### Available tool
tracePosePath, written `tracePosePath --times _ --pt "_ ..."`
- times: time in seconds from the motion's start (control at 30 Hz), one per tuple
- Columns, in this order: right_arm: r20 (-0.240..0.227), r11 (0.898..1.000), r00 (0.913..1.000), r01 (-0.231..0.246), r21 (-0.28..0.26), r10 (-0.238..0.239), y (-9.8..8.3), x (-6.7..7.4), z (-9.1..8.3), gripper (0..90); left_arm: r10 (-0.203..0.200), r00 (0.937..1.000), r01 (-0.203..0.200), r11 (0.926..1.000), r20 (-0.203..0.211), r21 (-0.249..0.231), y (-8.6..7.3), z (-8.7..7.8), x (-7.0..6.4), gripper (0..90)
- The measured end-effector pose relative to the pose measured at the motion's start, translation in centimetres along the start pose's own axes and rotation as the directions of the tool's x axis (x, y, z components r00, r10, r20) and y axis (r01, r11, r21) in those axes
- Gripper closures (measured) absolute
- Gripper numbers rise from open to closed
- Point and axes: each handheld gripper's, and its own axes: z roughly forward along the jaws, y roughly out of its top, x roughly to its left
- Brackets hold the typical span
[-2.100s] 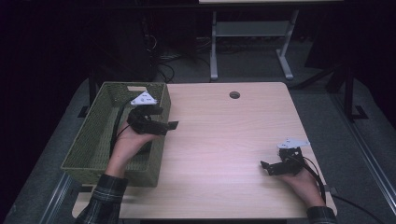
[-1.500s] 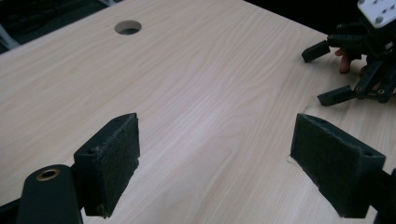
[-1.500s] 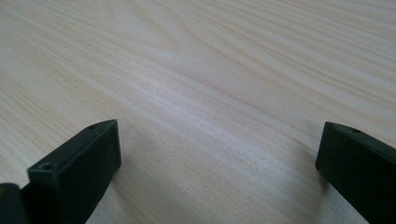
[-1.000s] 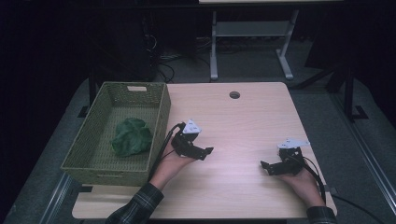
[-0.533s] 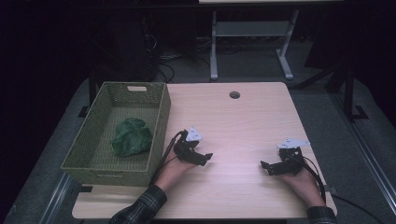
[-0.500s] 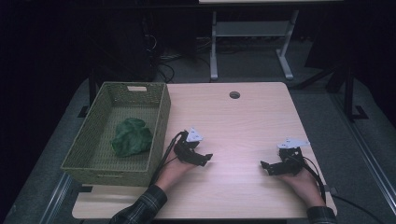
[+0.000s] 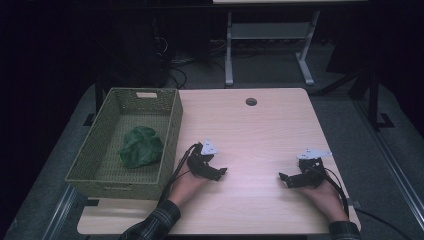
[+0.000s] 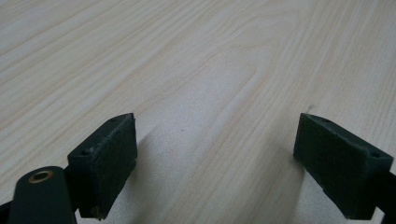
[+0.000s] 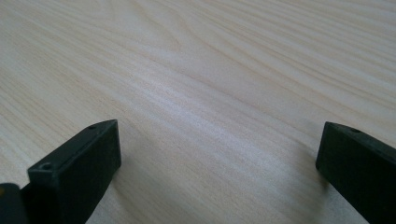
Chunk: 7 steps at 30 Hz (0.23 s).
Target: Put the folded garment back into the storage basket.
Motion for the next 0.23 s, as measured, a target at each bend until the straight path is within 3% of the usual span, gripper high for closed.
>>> tracePosePath --times 0.23 --pt "0.000 1.000 1.0000 0.000 0.000 0.000 0.00 0.00 0.00 0.0 0.009 0.9999 -0.009 1.0000 0.011 0.000 0.00 0.01 -0.04 12.9"
